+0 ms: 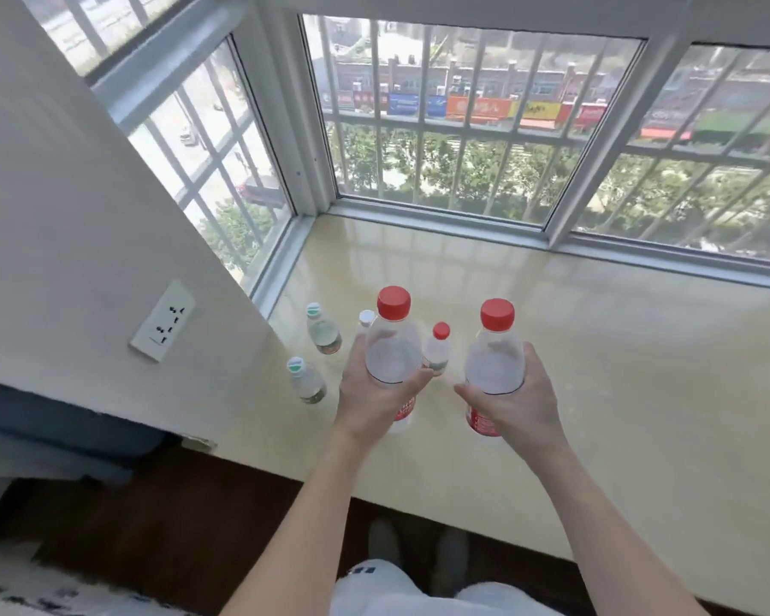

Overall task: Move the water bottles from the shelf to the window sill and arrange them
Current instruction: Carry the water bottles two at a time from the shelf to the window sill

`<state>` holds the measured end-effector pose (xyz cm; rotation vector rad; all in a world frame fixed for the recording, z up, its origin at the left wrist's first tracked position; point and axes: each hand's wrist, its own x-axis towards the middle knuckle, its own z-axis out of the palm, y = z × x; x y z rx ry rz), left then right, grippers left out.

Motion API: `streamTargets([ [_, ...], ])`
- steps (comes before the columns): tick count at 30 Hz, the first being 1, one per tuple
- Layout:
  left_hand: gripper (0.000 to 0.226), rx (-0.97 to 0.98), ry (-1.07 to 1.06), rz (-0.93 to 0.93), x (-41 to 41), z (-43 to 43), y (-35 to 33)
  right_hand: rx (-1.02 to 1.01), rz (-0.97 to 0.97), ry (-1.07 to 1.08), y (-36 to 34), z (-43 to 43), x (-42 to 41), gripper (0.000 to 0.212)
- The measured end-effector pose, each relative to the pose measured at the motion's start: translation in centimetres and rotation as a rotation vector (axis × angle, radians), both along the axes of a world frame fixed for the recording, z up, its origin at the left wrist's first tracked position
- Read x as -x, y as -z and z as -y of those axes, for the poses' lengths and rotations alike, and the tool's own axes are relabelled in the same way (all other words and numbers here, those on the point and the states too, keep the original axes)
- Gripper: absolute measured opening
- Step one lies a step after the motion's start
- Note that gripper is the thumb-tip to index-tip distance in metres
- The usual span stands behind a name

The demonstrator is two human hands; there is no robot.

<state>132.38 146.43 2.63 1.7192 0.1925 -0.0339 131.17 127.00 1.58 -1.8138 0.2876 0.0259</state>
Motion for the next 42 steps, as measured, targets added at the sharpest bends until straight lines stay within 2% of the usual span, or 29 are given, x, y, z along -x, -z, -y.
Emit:
streamTargets([
  [5,0.062,0.009,0.120,-0.111,0.4,2.0,2.9,0.002,-0.047,0.150,2.6,1.9,2.5,0.056],
  [9,0.061,-0.011,0.116,-0.179,0.1,2.9,6.3,0.013,-0.098,0.195,5.1,2.9,3.1,0.052],
  [16,0.071,-0.044,0.090,-0.244,-0.5,4.9,15.8,0.042,-0.136,0.224,14.6,4.7,2.3,0.060],
  [21,0.067,-0.062,0.096,-0.254,-1.6,5.3,21.5,0.057,-0.147,0.186,20.6,5.2,0.6,0.058],
  [24,0.068,-0.097,0.108,-0.237,-2.4,5.4,24.3,0.073,-0.153,0.192,22.9,5.2,-0.4,0.068],
  [27,0.061,-0.200,0.141,-0.207,-3.1,5.4,25.6,0.089,-0.135,0.197,24.2,5.1,-1.2,0.072],
  [32,0.062,-0.264,0.151,-0.175,-2.8,5.6,27.7,0.135,-0.094,0.183,26.0,5.0,-1.1,0.071],
  [37,0.063,-0.265,0.149,-0.165,-3.1,5.5,28.9,0.182,-0.094,0.169,27.0,4.4,-1.5,0.069],
  [42,0.064,-0.254,0.148,-0.153,-3.4,5.2,30.3,0.195,-0.091,0.229,28.4,4.5,-1.3,0.078],
])
